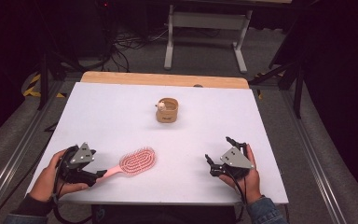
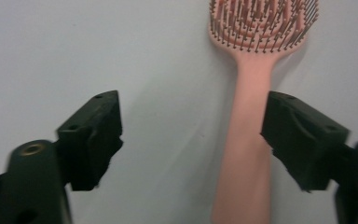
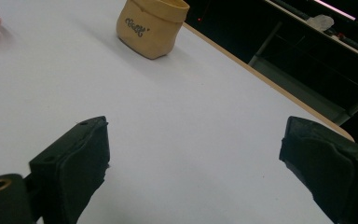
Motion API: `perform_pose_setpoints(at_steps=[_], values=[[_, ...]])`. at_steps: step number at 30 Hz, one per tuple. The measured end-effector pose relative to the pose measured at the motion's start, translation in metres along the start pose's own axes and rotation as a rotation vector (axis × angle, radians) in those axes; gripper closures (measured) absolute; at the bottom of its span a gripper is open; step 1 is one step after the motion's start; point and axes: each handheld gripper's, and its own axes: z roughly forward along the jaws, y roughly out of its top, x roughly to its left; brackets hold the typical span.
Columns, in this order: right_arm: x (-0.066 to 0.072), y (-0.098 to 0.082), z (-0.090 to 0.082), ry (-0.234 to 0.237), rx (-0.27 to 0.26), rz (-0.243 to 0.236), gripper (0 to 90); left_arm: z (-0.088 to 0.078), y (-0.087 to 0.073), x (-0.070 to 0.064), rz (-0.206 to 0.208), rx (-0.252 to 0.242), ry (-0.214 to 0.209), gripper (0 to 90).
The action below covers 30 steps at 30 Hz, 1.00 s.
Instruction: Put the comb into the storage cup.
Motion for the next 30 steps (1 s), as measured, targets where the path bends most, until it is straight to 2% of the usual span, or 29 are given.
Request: perform_pose_setpoints(at_steps=[2, 3, 4, 5, 6, 7, 10, 12, 16, 18, 19, 21, 22, 24, 25, 30], values=[[0.0, 0.0, 0.0, 0.002, 0.002, 0.0, 8.2, 0.01, 0.01, -0.001, 0.008, 0.065, -0.019, 11.0], [0.0, -0.001, 0.001, 0.003, 0.003, -0.001, 8.2, 0.01, 0.01, -0.001, 0.008, 0.065, -0.019, 11.0], [0.0, -0.001, 0.001, 0.003, 0.004, -0.001, 8.2, 0.017, 0.016, -0.001, 0.014, 0.101, -0.054, 10.3], [0.0, -0.001, 0.001, 0.004, 0.004, 0.0, 8.2, 0.021, 0.019, 0.0, 0.014, 0.125, -0.067, 9.7], [0.0, -0.001, 0.001, 0.004, 0.004, 0.0, 8.2, 0.021, 0.019, 0.0, 0.014, 0.125, -0.067, 9.7], [0.0, -0.001, 0.001, 0.003, 0.005, -0.001, 8.2, 0.024, 0.021, 0.0, 0.014, 0.148, -0.071, 9.8], [0.0, -0.001, 0.001, 0.004, 0.008, -0.003, 8.2, 0.033, 0.026, 0.002, 0.023, 0.176, -0.106, 10.3], [0.0, -0.001, 0.001, 0.007, 0.011, -0.004, 8.2, 0.037, 0.029, 0.002, 0.041, 0.208, -0.115, 11.7], [0.0, -0.001, 0.002, 0.009, 0.011, -0.005, 8.2, 0.044, 0.034, 0.001, 0.058, 0.23, -0.138, 18.2], [0.001, -0.001, 0.001, 0.01, 0.011, -0.005, 8.2, 0.048, 0.036, 0.002, 0.05, 0.231, -0.142, 22.9], [0.001, -0.001, 0.001, 0.009, 0.011, -0.005, 8.2, 0.048, 0.036, 0.002, 0.041, 0.229, -0.148, 23.2], [0.0, -0.001, 0.0, 0.007, 0.01, -0.006, 8.2, 0.047, 0.036, 0.002, 0.046, 0.219, -0.172, 32.6], [0.0, -0.001, 0.0, 0.007, 0.01, -0.006, 8.2, 0.048, 0.036, 0.002, 0.044, 0.213, -0.178, 32.6], [0.0, -0.002, 0.0, 0.006, 0.011, -0.006, 8.2, 0.047, 0.037, 0.0, 0.055, 0.206, -0.196, 39.3], [0.0, -0.002, 0.0, 0.008, 0.011, -0.005, 8.2, 0.047, 0.037, 0.0, 0.063, 0.203, -0.202, 43.5], [0.001, -0.001, 0.0, 0.01, 0.011, -0.006, 8.2, 0.046, 0.037, -0.002, 0.067, 0.191, -0.214, 53.5]])
